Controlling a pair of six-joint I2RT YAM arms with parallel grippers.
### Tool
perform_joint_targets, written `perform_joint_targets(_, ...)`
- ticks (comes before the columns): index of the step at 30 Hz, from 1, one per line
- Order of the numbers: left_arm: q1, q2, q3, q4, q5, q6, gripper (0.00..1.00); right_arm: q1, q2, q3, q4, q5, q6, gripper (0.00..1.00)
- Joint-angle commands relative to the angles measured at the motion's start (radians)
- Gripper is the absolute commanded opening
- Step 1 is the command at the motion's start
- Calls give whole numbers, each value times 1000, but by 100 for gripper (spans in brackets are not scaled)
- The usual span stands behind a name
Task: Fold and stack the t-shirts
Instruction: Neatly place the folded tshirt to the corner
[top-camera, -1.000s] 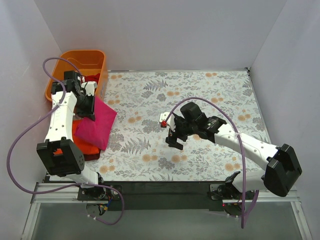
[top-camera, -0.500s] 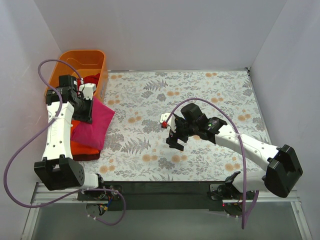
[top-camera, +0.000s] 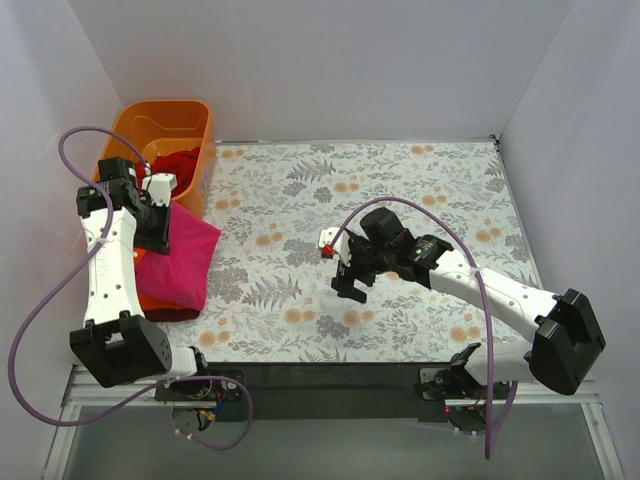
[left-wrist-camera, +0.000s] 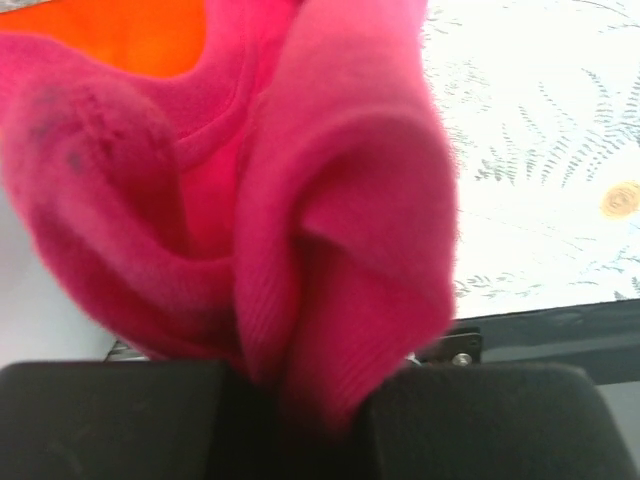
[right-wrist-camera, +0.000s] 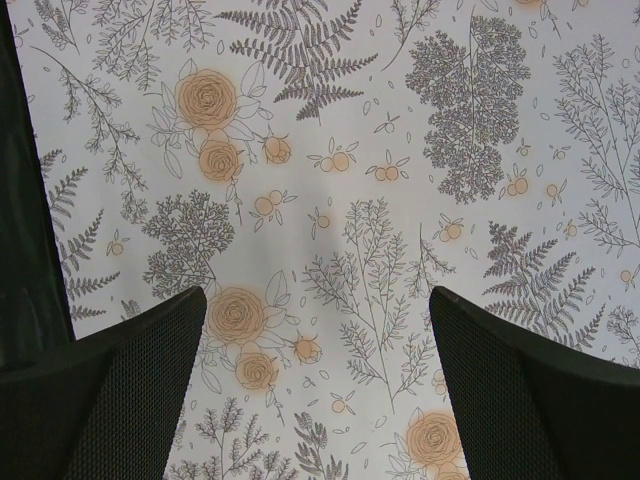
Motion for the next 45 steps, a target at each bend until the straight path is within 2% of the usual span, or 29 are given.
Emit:
perform_joint_targets(1,35,23,53,-24,-10,71,0,6,-4,10,12,6,8,98)
perform_joint_targets(23,231,158,-71,216,-69,315,0,6,-16,-5,9,23,0,98)
perform_joint_targets(32,282,217,-137,363,-119,384,1,6,-19,-8,6,24,0,98)
perform_joint_targets(34,286,220,-154,406,-122,389,10,6,-19,-10,6,23,2,99)
perform_joint_targets(35,288,223,-156,417,-122,392,22,6,-19,-10,6,24,2,98)
perform_joint_targets(37,288,229,-147,434,-122,390,37,6,-16,-7,6,24,2,98)
perform_joint_targets(38,288,231,-136,432,-121,389,58,6,-15,-5,5,29,2,98)
perform_joint_targets(39,291,228,-125,426,-116,387,64,6,-15,-2,5,32,0,98)
perform_joint_targets(45,305,203,-16,363,-119,381,67,6,-4,8,2,46,-9,98)
